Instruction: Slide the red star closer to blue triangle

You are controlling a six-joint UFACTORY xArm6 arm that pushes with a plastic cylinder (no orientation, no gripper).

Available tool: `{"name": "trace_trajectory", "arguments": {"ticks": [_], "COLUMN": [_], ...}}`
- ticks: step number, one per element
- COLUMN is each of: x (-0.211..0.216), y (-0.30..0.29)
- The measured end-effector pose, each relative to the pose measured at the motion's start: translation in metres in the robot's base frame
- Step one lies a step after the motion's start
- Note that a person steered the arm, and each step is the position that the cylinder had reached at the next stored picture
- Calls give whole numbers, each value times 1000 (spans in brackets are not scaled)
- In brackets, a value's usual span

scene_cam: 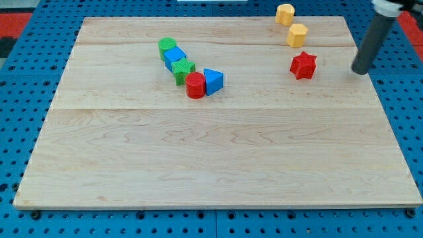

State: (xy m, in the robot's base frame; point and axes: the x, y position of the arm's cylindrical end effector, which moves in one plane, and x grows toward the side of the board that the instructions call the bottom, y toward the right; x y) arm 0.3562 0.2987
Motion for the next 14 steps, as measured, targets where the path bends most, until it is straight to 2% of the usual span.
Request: {"name": "trace_trajectory", "arguments": {"ticks": [1,2,4,6,8,10,14], "x": [-1,-12,-13,-27,-24,5,-6], "y": [44,42,-35,-44,-89,-92,-118]}}
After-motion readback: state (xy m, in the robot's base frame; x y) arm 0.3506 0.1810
